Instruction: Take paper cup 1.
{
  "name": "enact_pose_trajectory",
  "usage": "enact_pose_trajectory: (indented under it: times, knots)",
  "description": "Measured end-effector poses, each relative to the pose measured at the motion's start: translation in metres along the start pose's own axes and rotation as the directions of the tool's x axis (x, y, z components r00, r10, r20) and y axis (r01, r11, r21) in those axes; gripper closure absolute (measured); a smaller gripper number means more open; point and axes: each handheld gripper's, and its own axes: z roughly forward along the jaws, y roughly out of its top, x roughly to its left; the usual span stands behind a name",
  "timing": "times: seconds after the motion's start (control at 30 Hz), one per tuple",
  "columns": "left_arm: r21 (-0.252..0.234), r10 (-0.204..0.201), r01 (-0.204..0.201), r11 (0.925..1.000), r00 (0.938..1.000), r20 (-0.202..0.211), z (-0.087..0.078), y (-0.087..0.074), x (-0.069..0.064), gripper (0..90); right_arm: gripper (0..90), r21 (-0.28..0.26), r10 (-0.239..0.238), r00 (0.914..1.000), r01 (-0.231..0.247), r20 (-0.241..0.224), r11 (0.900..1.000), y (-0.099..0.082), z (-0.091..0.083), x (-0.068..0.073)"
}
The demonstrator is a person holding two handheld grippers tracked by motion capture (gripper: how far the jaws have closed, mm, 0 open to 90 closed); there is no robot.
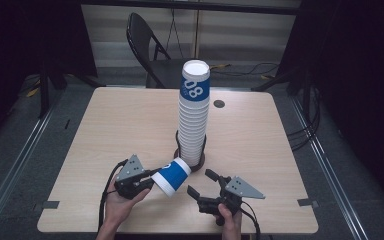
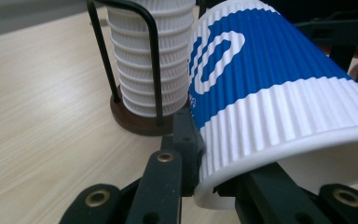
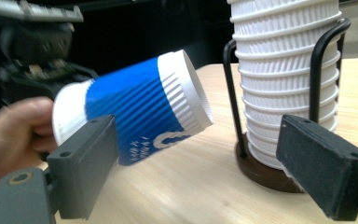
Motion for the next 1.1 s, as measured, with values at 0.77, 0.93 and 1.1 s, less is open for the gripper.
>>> enact_pose_trajectory:
  times: [0.77, 0.93, 1.1]
  knots:
    - [0.257, 0.004, -0.024, 0.9662, 0.9969, 0.079, 0.009, 0.032, 0.007, 83.0, 16.6, 0.267, -0.459, 0.8879, 0.449, -0.025, 0.8528, -0.011, 0.014, 0.022]
    - [0.287, -0.002, -0.022, 0.9577, 0.9965, 0.084, 0.013, 0.039, 0.005, 83.0, 16.0, 0.271, -0.521, 0.8532, 0.509, -0.032, 0.8173, -0.012, 0.013, 0.027]
    - [0.334, -0.015, -0.02, 0.9424, 0.9947, 0.102, 0.017, 0.051, 0.005, 83.0, 14.3, 0.28, -0.565, 0.8248, 0.549, -0.031, 0.7872, -0.011, 0.013, 0.028]
